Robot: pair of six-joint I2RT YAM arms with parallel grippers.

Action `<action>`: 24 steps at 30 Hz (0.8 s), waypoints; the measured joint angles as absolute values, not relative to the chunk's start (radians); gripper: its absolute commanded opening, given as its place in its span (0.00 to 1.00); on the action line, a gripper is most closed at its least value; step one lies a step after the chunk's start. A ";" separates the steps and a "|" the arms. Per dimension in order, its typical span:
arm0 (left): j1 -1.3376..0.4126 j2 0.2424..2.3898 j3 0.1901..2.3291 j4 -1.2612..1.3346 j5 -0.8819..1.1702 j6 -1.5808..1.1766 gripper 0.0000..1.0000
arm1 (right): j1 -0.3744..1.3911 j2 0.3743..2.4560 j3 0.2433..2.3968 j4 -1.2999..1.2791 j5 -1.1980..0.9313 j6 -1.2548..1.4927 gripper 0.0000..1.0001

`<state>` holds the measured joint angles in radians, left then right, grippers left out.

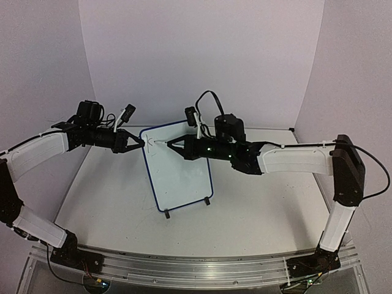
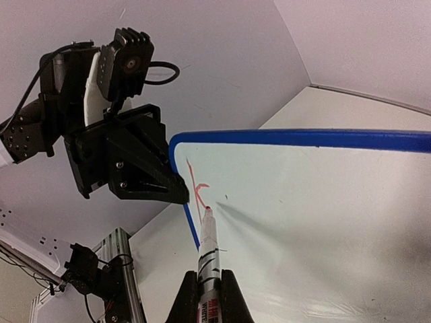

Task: Write a sentence on the whiteboard

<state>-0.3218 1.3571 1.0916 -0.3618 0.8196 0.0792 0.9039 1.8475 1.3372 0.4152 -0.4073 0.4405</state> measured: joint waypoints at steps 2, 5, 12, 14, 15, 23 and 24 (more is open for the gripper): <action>-0.322 1.357 1.092 -0.362 0.820 0.079 0.00 | 0.904 1.849 1.348 0.408 -0.402 0.437 0.00; -0.323 1.357 1.092 -0.362 0.820 0.079 0.00 | 0.904 1.850 1.357 0.402 -0.390 0.434 0.00; -0.324 1.357 1.092 -0.362 0.819 0.079 0.00 | 0.904 1.856 1.363 0.386 -0.374 0.430 0.00; -0.324 1.357 1.092 -0.362 0.819 0.079 0.00 | 0.904 1.857 1.363 0.382 -0.374 0.430 0.00; -0.324 1.357 1.092 -0.362 0.819 0.079 0.00 | 0.904 1.857 1.363 0.380 -0.373 0.431 0.00; -0.324 1.357 1.092 -0.362 0.818 0.079 0.00 | 0.905 1.857 1.329 0.381 -0.380 0.436 0.00; -0.324 1.357 1.092 -0.362 0.818 0.079 0.00 | 0.905 1.857 1.324 0.381 -0.383 0.437 0.00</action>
<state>-0.3244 1.3571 1.0916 -0.3618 0.8175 0.0788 0.9051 1.8568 1.3244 0.3809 -0.3826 0.4367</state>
